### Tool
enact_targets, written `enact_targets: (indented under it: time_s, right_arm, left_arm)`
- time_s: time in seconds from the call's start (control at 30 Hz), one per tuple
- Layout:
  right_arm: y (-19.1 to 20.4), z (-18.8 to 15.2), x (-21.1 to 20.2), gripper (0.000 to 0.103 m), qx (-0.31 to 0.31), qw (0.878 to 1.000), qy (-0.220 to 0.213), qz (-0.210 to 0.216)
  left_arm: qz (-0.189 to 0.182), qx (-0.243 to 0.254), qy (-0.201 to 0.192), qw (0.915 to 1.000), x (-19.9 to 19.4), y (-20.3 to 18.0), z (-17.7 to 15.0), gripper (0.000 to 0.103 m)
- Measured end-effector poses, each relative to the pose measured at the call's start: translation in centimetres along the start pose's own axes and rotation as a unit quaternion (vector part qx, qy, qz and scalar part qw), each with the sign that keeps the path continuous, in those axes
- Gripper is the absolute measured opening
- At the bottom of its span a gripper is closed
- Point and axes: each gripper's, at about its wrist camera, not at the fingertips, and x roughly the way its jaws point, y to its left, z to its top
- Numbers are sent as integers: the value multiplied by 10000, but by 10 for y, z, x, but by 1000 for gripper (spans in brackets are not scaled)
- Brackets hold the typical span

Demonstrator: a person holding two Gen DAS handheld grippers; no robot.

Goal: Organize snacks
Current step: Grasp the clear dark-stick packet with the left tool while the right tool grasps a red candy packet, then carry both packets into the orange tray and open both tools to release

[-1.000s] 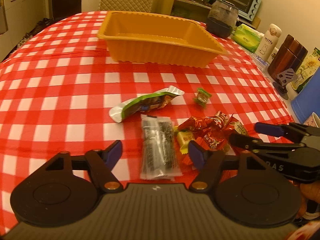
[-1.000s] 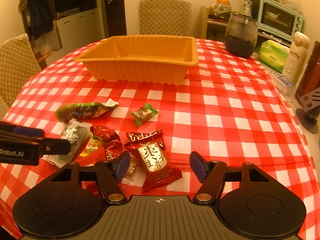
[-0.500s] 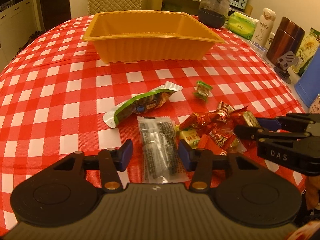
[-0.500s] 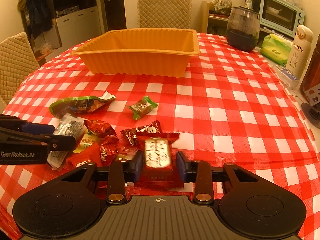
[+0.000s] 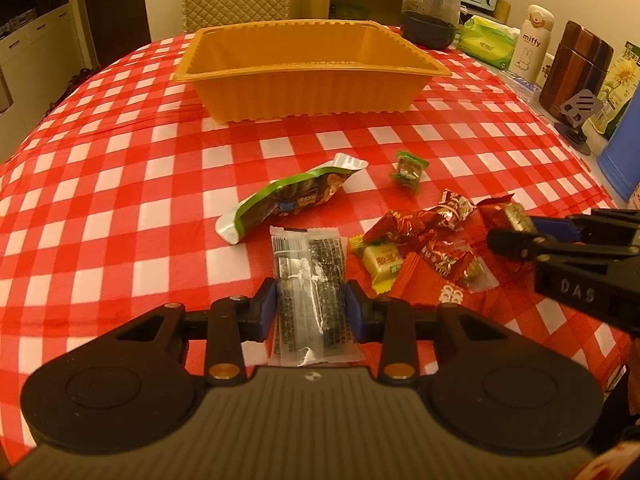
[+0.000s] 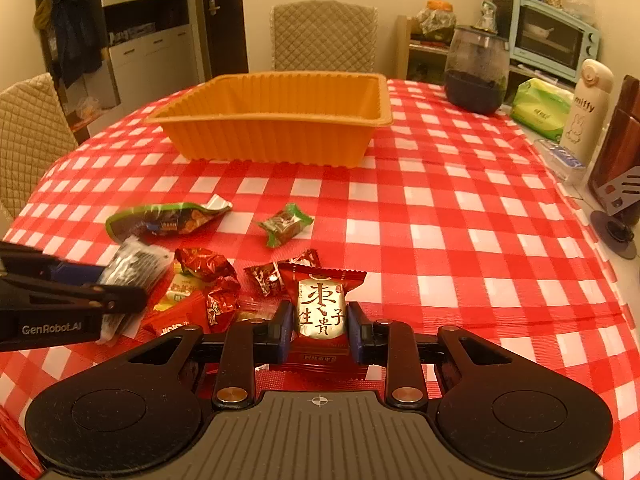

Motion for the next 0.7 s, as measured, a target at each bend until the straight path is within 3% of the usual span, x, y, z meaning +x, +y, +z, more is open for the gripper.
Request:
enact_targets:
  time_s: [0.37,0.53,0.7]
  right_arm:
    - [11,14,-32,29,272,9993,-264,13]
    - [17,36,-44,29,406,9980,-477,81]
    - [16,73,-43,29,448,9965,-712,-28]
  left_arm:
    - [-44,-228,-296,9993,-45,13,10,33]
    - [-195,-355,-485,9980,-59,22,36,33]
    - [-124,-212,-790,9966,-61,27,80,33]
